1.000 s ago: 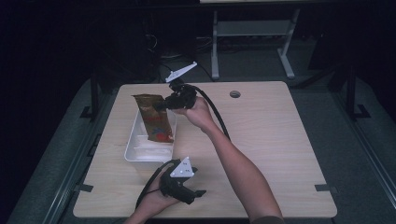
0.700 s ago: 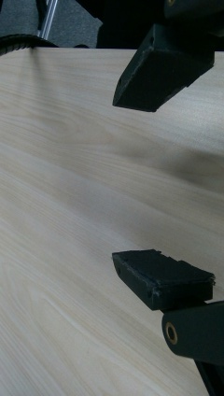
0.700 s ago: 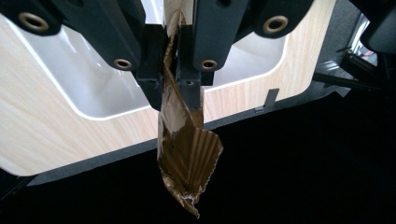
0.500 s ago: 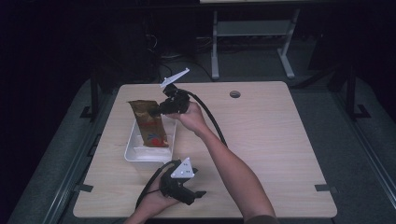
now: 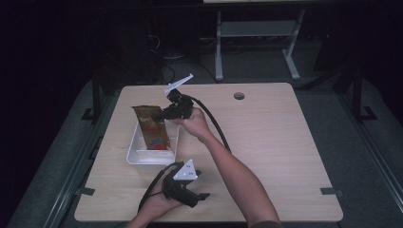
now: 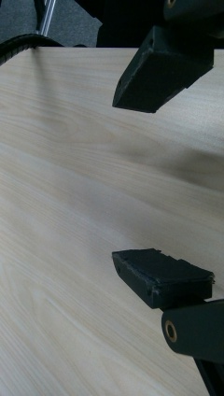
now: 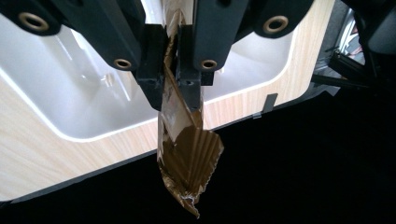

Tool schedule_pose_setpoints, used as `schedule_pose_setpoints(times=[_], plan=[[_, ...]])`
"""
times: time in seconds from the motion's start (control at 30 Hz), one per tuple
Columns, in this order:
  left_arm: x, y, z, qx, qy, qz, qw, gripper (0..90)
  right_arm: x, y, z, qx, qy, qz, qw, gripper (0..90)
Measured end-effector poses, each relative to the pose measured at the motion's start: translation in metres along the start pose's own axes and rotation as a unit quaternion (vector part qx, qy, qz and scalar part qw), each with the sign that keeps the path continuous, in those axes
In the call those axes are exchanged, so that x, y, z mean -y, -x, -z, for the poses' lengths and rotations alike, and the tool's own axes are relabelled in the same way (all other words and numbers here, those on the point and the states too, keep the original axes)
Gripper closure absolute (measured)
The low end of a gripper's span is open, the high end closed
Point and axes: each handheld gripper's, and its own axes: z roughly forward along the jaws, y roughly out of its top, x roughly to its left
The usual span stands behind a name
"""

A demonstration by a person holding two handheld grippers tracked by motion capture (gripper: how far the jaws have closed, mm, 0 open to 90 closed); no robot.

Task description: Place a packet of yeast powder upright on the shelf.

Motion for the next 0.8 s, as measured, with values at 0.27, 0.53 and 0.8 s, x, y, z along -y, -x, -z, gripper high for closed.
schedule_pose_setpoints(times=[0.27,0.53,0.8], plan=[[0.000,0.001,-0.001,0.001,-0.001,0.002,1.0000,21.1,0.008,0.002,-0.006,0.000,-0.007,-0.004,1.0000,84.4],[0.000,0.002,-0.002,0.002,-0.004,-0.002,1.0000,21.1,0.017,0.007,-0.006,-0.002,-0.004,-0.020,0.9998,83.2],[0.000,0.002,-0.003,0.002,-0.008,-0.005,1.0000,21.1,0.021,0.009,-0.004,0.002,-0.010,-0.032,0.9994,75.1]])
